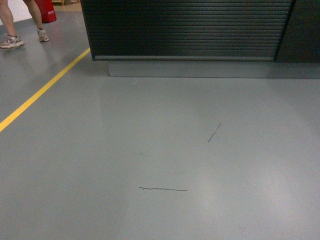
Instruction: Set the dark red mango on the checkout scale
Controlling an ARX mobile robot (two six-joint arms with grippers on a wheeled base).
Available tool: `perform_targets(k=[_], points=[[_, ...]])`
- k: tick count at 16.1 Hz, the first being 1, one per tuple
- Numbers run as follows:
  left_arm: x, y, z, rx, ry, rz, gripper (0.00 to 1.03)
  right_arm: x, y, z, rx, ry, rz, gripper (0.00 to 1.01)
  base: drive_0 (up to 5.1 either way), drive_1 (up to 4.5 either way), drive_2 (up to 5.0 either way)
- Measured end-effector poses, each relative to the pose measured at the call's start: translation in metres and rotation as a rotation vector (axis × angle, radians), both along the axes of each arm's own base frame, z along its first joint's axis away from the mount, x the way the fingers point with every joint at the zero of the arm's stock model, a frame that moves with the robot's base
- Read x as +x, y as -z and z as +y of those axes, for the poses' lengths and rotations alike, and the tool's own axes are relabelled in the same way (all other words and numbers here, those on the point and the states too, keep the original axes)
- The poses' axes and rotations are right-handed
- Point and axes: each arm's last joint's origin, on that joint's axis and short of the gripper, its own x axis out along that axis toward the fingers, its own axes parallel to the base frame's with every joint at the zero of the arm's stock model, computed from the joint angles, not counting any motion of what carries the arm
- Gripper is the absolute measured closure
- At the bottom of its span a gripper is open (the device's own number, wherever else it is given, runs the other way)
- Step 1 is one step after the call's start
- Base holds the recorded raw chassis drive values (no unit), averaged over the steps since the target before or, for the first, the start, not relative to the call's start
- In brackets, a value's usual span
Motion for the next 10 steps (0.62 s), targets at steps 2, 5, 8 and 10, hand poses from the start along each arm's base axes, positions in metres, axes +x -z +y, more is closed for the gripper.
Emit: perform_targets(k=[2, 5, 8, 10], points=[[0.0, 0.0, 0.0, 0.0, 0.0, 0.0, 0.05, 0.0, 0.0, 0.0, 0.0, 0.0, 0.0, 0.03, -0.1, 2.39, -2.6], [0.0, 0.0001, 0.0, 0.0, 0.0, 0.001, 0.05, 0.0, 0.0, 0.0, 0.0, 0.0, 0.0, 0.03, -0.1, 2.36, -2.6], [0.0, 0.0, 0.0, 0.0, 0.0, 0.0, 0.05, 0.0, -0.0002, 0.0, 0.0, 0.0, -0.002, 0.03, 0.0, 2.52, -2.5], [0.0, 0.0002, 0.0, 0.0, 0.0, 0.002, 0.05, 0.0, 0.0001, 0.0, 0.0, 0.0, 0.001, 0.03, -0.1, 2.38, -2.6]])
